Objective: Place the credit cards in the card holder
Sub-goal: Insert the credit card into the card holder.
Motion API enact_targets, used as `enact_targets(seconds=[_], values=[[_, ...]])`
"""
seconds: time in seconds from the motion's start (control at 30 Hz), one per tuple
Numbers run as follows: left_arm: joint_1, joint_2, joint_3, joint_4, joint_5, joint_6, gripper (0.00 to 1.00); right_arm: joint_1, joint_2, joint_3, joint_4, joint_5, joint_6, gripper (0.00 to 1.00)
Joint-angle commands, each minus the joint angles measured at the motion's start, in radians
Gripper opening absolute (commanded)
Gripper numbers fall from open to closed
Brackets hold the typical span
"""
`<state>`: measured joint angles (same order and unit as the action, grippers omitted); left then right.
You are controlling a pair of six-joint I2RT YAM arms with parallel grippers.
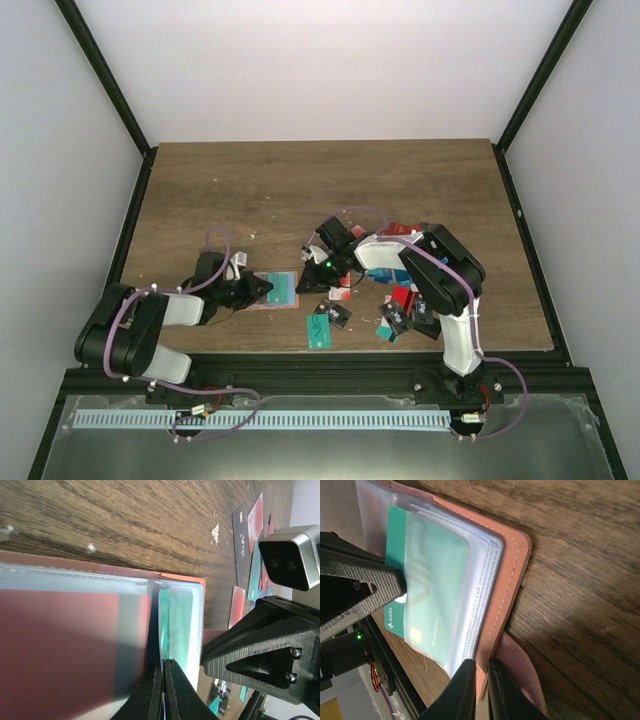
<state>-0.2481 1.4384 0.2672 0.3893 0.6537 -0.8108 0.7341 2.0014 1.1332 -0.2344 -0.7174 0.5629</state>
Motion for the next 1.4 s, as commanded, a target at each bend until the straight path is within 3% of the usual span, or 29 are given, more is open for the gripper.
enact_targets(seconds=[0.0,0.43,0.7,1.1,1.37], values=[[-0.015,0.045,0.005,-0.008,-0.027,-0.002,0.04,0.007,0.047,0.026,-0.015,0.003,0.004,0.10],[-0.075,0.100,0.032,0.028,-0.049,-0.035,0.04,0.007,0.050,0.050,-0.036,0.002,-0.004,0.09],[-0.075,0.009,0.072,-0.181,-0.109,0.042,0.15,0.006,0.042,0.059,-0.048,0.011,-0.011,0.09],[-0.079,-0.021,0.125,-0.323,-0.118,0.055,0.30,0.000,0.029,0.060,-0.045,0.017,-0.010,0.09],[-0.081,-0.139,0.231,-0.588,-0.177,0.074,0.38,-0.011,0.016,0.065,-0.048,0.019,-0.015,0.09]])
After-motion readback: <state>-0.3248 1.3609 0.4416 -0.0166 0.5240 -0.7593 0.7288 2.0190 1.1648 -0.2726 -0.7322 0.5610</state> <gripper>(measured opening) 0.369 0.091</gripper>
